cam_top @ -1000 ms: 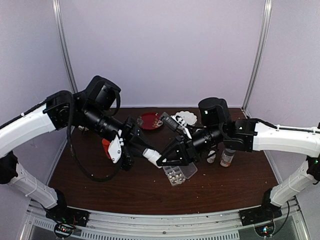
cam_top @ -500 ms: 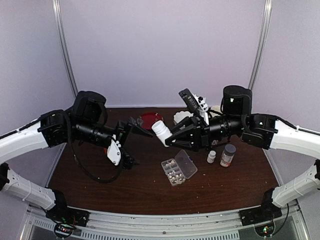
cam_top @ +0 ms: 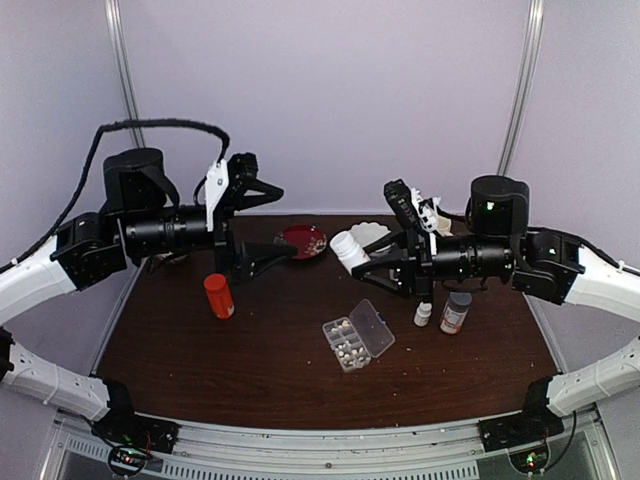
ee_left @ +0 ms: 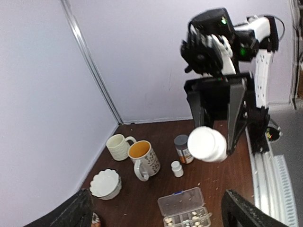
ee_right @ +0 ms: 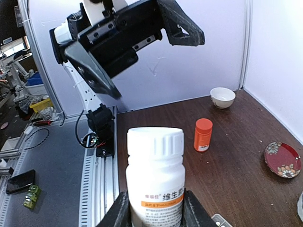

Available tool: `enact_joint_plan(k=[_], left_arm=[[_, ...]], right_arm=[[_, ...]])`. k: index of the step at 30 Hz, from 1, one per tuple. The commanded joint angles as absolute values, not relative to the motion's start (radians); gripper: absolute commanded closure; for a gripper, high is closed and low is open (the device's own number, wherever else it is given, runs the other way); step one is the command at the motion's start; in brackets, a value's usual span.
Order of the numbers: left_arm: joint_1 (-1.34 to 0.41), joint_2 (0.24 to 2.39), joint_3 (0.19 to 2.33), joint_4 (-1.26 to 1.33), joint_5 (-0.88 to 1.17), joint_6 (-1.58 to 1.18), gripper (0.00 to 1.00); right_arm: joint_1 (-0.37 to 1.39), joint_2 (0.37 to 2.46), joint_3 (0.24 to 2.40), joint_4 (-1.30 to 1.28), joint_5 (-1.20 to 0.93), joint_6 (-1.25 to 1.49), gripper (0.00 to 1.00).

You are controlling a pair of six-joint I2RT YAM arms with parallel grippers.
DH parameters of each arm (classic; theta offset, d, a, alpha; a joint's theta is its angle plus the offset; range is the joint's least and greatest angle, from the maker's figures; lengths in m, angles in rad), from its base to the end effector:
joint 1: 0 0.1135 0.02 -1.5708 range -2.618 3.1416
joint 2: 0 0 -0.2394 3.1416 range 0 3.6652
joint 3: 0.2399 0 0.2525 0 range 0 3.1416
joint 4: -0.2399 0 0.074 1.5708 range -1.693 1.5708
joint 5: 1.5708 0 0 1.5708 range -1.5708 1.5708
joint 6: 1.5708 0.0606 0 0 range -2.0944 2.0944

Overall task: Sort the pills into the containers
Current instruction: Screw the lid of the pill bottle onto the pill bottle.

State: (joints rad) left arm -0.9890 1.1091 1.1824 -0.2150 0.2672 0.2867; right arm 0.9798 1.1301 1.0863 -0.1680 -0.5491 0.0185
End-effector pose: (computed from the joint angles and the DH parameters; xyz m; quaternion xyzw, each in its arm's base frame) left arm 0.1431 -0.2466 0.3869 0.5159 0.5495 -0.3179 0.5752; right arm 0.1344 0.2571 0.3528 -0.4972 0.5851 0.4747 0.4301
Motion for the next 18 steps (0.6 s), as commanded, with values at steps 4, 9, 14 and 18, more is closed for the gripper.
enact_joint_plan(k=[4,9,14,18], left_arm=[[-0.985,1.222,1.351,-0.189,0.392,-0.343,0.02],[-0.986,1.279,1.399,-0.187,0.467,-0.387,0.02],[-0.992,1.302,1.399,-0.183,0.454,-0.362,0.02],[-1.0,1.324,1.404,-0.185,0.423,-0.355,0.03]], right_arm=[[0.999,1.122,1.065,-0.123,-0.401,-0.054,1.0],[1.016,1.136,1.081,-0.127,-0.358,-0.07,1.0],[1.021,1.144,1.087,-0.101,-0.36,-0.063,1.0],[1.024,1.144,1.085,-0.064,-0.373,-0.051,1.0]])
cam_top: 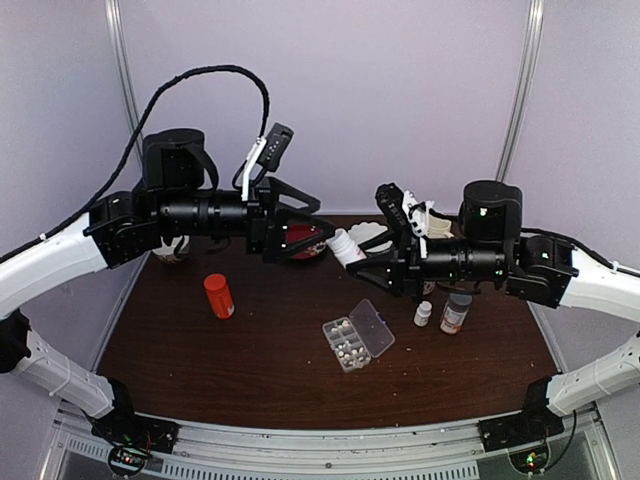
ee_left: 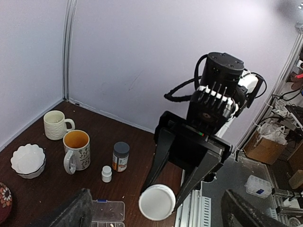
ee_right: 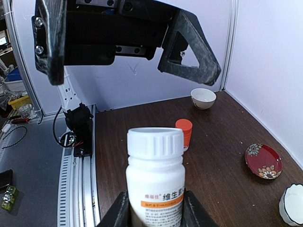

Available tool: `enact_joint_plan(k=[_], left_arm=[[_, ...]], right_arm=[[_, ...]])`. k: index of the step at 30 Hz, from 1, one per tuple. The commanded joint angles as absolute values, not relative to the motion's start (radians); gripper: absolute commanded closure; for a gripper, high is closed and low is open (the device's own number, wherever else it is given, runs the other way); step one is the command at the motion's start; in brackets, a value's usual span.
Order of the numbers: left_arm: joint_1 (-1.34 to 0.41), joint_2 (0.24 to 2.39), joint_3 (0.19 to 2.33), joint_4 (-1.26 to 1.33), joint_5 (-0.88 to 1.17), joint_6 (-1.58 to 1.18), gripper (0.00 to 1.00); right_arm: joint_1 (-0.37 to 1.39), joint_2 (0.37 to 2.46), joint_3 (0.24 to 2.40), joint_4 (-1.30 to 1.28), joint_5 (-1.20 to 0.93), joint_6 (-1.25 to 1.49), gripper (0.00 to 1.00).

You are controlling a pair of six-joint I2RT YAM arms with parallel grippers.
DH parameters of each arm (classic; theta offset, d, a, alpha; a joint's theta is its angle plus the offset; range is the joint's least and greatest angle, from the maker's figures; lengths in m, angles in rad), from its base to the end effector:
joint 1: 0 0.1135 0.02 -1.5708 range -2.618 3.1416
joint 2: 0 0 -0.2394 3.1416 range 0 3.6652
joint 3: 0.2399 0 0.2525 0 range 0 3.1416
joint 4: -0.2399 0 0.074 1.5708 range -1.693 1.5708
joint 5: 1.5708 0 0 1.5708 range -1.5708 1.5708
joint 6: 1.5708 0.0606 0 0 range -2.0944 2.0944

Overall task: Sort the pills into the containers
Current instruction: Screw the lid of the pill bottle onto the pill bottle.

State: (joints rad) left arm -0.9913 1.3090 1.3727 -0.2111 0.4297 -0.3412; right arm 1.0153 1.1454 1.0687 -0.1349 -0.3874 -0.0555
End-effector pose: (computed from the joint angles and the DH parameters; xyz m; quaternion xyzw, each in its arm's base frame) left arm 0.1578 -0.2872 0.4013 0.3682 0.6566 -0.5213 0.4019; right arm 0.1375 0.2649 0.3453 -0.4935 0.5948 0.4175 0.4779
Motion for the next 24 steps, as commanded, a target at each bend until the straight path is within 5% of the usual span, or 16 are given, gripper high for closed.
enact_joint_plan(k=[1,24], left_arm=[[-1.001,1.327,1.405,-0.185,0.417,-0.353,0.02],[-1.014,1.341,1.394,-0.194,0.347,-0.345,0.02]], right_arm=[[1.026,1.145,1.085,-0.055,-0.375,-0.05,1.0],[1.042,1.079,1.011,0.105,-0.487,-0.012,1.0]])
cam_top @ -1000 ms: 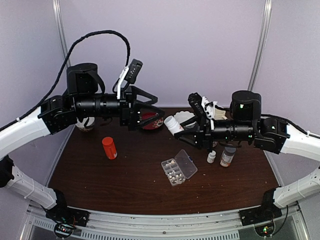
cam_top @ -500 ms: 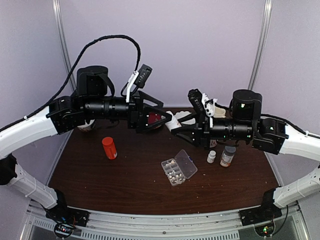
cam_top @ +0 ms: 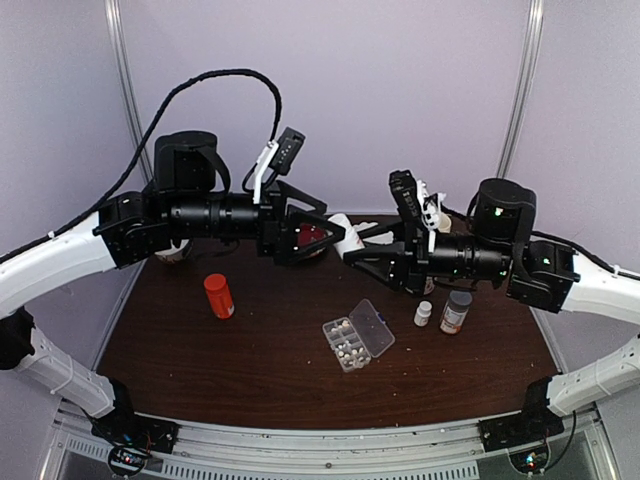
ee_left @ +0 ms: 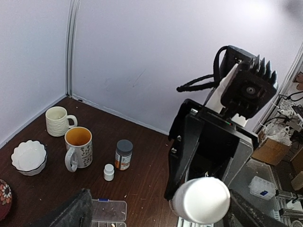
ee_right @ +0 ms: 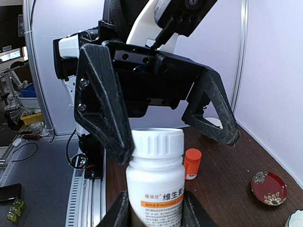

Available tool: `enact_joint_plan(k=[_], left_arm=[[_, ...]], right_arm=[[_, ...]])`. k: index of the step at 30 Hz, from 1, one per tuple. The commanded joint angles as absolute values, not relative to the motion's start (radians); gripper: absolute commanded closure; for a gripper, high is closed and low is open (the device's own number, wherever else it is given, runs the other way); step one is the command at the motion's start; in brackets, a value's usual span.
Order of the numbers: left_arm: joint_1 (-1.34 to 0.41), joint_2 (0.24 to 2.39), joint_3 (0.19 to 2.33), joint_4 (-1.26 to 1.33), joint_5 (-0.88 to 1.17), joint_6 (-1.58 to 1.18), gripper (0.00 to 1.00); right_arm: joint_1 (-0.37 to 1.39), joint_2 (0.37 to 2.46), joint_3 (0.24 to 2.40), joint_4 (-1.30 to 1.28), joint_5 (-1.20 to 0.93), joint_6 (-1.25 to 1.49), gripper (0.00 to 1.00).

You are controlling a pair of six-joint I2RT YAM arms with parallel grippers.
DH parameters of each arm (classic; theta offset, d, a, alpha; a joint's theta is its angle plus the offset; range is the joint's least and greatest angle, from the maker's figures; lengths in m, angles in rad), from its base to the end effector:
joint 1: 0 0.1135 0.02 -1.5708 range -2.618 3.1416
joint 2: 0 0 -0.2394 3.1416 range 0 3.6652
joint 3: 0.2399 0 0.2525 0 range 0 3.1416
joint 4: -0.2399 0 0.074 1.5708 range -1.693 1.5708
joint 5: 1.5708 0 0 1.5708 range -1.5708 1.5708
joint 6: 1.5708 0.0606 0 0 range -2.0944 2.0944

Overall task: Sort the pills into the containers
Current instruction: Screw the lid of the pill bottle onto the pill bottle.

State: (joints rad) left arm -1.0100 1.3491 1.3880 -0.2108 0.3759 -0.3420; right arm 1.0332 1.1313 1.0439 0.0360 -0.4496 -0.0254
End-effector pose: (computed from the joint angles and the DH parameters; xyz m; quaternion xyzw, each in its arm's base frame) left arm 0.1612 -0.2985 0.3942 0.3601 0.6707 -0.5072 0.4039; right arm 0.1290 0.2678 0.3619 -0.4894 0.5326 0.4657 0.5099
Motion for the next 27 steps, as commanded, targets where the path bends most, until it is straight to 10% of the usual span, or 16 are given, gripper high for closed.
enact_joint_plan(k=[1,16,27], left_arm=[[-1.013,1.334,1.383,-0.191,0.339,-0.345,0.02],[-0.914,1.16,1.16,-0.146,0.343,-0.401,0.02],[-1.017,1.317,1.384,-0.08,0.423,-0.364,0.02]], right_arm=[[1.042,1.067,1.0,0.112,-0.489,-0.015,1.0],[1.032,0.946,0.893,0.134,-0.383,-0.025,1.0],[1.061,1.052,0.991,0.049,-0.35,-0.064,1.0]])
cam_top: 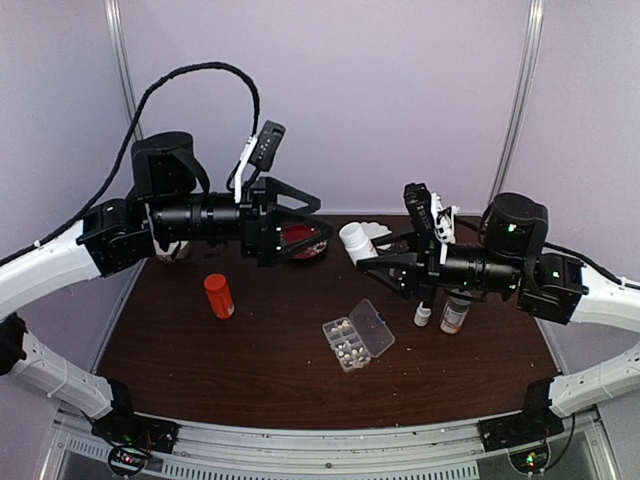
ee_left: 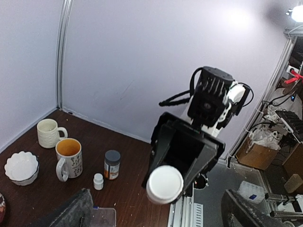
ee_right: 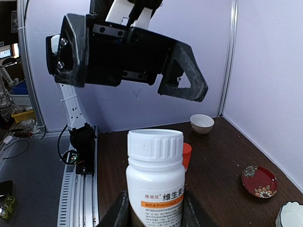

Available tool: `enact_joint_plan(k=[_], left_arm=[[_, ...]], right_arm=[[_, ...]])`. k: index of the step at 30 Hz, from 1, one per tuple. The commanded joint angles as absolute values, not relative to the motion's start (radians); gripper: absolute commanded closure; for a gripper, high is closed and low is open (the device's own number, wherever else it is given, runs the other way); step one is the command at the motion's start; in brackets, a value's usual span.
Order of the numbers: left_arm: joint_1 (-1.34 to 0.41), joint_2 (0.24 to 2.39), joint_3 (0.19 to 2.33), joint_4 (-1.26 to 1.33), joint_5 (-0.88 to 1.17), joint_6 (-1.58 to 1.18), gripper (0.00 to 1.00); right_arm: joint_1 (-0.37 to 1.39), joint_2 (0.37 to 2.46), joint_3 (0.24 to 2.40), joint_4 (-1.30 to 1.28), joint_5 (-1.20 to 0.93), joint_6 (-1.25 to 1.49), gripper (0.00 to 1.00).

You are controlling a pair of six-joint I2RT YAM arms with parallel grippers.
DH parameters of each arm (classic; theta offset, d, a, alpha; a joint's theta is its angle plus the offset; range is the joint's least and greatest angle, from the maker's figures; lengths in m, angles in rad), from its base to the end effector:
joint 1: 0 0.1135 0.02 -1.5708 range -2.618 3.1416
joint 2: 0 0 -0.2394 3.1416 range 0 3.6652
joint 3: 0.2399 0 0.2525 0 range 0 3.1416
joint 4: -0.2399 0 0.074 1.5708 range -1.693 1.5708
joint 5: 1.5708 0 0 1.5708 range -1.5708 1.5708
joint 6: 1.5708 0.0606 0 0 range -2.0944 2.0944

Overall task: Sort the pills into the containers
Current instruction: Screw the lid of the pill bottle onto the pill bottle.

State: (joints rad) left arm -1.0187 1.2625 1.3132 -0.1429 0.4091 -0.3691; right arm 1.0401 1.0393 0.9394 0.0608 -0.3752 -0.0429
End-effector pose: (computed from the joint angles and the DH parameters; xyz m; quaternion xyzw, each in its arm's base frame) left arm 0.1464 -0.2837 0.4020 0.3606 0.6420 -0.5373 0.4112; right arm 0.1221 0.2518 0.3500 -0.4758 0.5402 0.4437 0.5338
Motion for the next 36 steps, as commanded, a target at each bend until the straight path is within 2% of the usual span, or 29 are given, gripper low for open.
enact_joint_plan(k=[1,12,23,32,36], left_arm=[[-1.017,1.327,1.388,-0.067,0.423,-0.37,0.02],[-1.03,1.384,1.395,-0.045,0.406,-0.38,0.02],[-1.03,1.324,1.302,-0.073,0.382,-0.34,0.03],[-0.977,1.26,1.211,-0.253,0.198,-0.275,0.02],[-0.925,1.227,1.201,-0.204,0.286,-0.303,0.03]], right_arm=[[1.065,1.058,0.996,0.046,-0.345,-0.067,1.0],[1.09,1.069,1.002,0.081,-0.369,-0.068,1.0],[1.082,1.016,0.974,0.099,-0.355,-0.039,1.0],[1.051,0.967,0.932,0.152,-0.403,0.0,1.0],[1.051,0.978,0.942,0.128,-0.388,0.0,1.0]])
